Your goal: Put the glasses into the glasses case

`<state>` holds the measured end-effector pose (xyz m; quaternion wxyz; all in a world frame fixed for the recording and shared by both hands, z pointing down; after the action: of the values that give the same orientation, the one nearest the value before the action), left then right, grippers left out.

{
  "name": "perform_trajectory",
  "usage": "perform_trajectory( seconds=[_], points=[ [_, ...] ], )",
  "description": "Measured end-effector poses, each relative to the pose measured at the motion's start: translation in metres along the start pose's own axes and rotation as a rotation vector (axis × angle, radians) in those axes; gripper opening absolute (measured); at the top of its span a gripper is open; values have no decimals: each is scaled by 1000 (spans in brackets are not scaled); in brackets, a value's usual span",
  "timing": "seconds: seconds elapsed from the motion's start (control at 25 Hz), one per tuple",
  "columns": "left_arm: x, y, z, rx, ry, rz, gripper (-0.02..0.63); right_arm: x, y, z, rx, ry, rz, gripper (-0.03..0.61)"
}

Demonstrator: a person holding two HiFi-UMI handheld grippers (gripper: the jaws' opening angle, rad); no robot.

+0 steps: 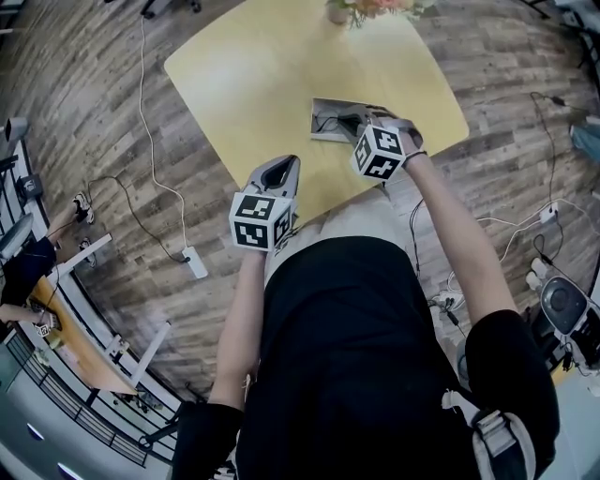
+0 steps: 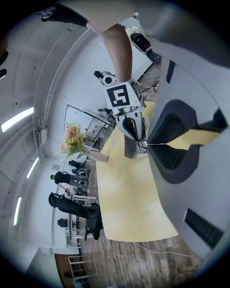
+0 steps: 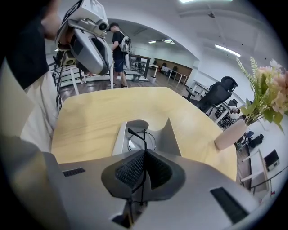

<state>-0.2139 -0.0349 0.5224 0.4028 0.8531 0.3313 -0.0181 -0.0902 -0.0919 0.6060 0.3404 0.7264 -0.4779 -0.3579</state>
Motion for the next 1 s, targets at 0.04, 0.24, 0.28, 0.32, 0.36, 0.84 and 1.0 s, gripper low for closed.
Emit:
perform_trajectory(
  seconds=[0.04, 0.24, 0.28, 0.32, 0.36, 0.84, 1.0],
  points=[
    [-1, 1, 1, 1, 0, -2, 23, 1, 1, 0, 1, 2, -3, 29],
    [0, 4, 3, -1, 5, -7, 23, 1, 1, 0, 7, 23, -7, 50],
    [2, 4, 3, -1, 6, -7, 23, 1, -1, 1, 12, 29, -7, 59],
    [3, 4, 4, 0, 6, -7, 23, 0, -4, 1, 18, 33, -8, 67],
    [3, 4, 4, 1, 7, -8, 23, 0, -7, 3, 25, 36, -10, 69],
    [10, 13, 16, 9, 15, -28, 23, 29, -68, 5, 111, 131, -114, 72],
    [17, 14, 18, 17, 18, -33, 23, 41, -84, -5, 138, 206, -160, 71]
  ],
)
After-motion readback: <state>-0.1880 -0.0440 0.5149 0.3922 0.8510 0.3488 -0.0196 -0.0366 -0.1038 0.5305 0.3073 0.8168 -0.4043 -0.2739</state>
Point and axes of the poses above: the fingertips, and each gripper's own axes: y forward along the fingers, x to its right, z out of its top, the point moved 3 cm from there along -y, backward along the fingers, and after that the axes turned 3 degrees about z, right-handed, at the moved point
